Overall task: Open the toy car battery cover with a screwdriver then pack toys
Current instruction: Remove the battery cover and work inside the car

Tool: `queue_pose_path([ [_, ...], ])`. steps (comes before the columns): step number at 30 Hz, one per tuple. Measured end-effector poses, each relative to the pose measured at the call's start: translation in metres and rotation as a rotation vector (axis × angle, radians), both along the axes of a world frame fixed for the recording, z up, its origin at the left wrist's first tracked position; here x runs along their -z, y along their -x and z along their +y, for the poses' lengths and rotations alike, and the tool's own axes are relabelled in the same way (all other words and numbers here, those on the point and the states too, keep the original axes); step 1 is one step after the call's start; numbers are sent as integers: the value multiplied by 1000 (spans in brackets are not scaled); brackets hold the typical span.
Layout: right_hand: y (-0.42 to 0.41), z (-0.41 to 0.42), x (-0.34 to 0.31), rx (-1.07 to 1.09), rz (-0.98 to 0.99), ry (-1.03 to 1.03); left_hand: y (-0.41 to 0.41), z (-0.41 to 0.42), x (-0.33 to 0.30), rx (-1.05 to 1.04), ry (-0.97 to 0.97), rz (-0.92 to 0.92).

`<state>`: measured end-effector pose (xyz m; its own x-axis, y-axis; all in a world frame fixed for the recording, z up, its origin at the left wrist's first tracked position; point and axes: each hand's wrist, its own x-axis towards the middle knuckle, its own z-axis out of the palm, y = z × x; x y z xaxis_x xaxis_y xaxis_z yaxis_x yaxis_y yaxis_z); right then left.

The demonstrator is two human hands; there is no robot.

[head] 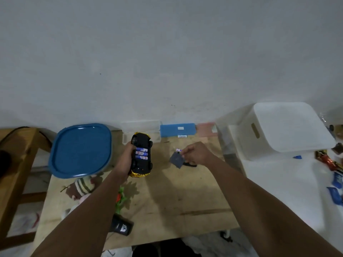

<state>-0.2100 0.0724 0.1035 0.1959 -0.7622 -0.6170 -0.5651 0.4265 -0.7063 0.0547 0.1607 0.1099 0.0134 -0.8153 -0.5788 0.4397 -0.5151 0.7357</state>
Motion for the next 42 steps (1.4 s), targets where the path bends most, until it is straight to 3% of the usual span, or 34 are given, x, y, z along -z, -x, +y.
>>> queue_pose_path([
  [8, -26, 17, 79, -273, 196, -116, -3, -5, 27, -14, -10, 54],
  [18, -44, 7, 97, -544, 325, 26, 5, -4, 35, -15, 24, -13],
  [26, -49, 11, 98, -561, 402, 128, 9, -2, 21, 19, 12, -43],
  [34, -20, 14, 35, -408, 451, 323, 6, 11, -6, -19, 1, 136],
  [37, -15, 13, -4, -334, 443, 450, 8, 15, -17, -56, -23, 103],
  [42, -40, 21, -75, -221, 136, 671, 16, 17, -40, -56, -13, 3],
])
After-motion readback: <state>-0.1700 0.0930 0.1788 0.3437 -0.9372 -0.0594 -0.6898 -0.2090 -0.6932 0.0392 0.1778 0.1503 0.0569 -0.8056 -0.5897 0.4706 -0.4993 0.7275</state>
